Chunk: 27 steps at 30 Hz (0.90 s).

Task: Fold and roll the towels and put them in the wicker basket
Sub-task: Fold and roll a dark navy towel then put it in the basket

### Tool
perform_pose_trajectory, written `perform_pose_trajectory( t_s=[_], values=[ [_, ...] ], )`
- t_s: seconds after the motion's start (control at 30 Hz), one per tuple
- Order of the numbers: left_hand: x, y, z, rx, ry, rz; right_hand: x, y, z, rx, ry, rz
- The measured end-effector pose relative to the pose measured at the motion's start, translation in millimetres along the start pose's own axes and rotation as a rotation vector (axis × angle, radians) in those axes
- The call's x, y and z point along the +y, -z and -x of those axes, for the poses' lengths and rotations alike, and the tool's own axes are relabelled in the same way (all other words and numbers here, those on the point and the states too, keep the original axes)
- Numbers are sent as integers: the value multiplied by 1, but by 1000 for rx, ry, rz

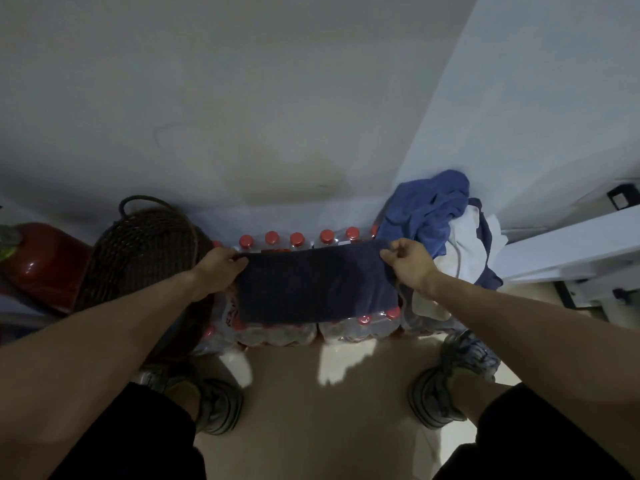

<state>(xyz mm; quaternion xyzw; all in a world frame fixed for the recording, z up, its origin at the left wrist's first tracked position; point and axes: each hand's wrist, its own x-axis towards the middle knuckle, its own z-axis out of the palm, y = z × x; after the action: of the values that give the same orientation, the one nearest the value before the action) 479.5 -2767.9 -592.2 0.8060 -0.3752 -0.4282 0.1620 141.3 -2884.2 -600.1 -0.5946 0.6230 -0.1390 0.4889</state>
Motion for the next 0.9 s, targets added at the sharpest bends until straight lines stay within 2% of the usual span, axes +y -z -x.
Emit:
perform_pose_trajectory(
  t_s=[0.13, 0.2, 0.37, 0.5, 0.67, 0.8, 0.9],
  values=[
    [-17, -13, -19, -44, 28, -178, 18, -17, -26, -38, -74, 182],
    [-25, -21, -26, -49, -78, -293, 27, -24, -32, -40, -78, 255],
    [-29, -23, -43, 118, -371, -443, 25, -28, -41, -12, 10, 425],
    [-21, -17, -43, 43, -464, -539, 16, -30, -39, 30, 142, 597],
    [-20, -21, -37, 36, -395, -474, 5, -40, -33, 70, 142, 621],
    [-19, -14, -41, 121, -264, -513, 3, -43, -31, 78, -16, 486],
    [-20, -7, -43, 110, -164, -532, 6, -43, -30, 70, -123, 408]
  ],
)
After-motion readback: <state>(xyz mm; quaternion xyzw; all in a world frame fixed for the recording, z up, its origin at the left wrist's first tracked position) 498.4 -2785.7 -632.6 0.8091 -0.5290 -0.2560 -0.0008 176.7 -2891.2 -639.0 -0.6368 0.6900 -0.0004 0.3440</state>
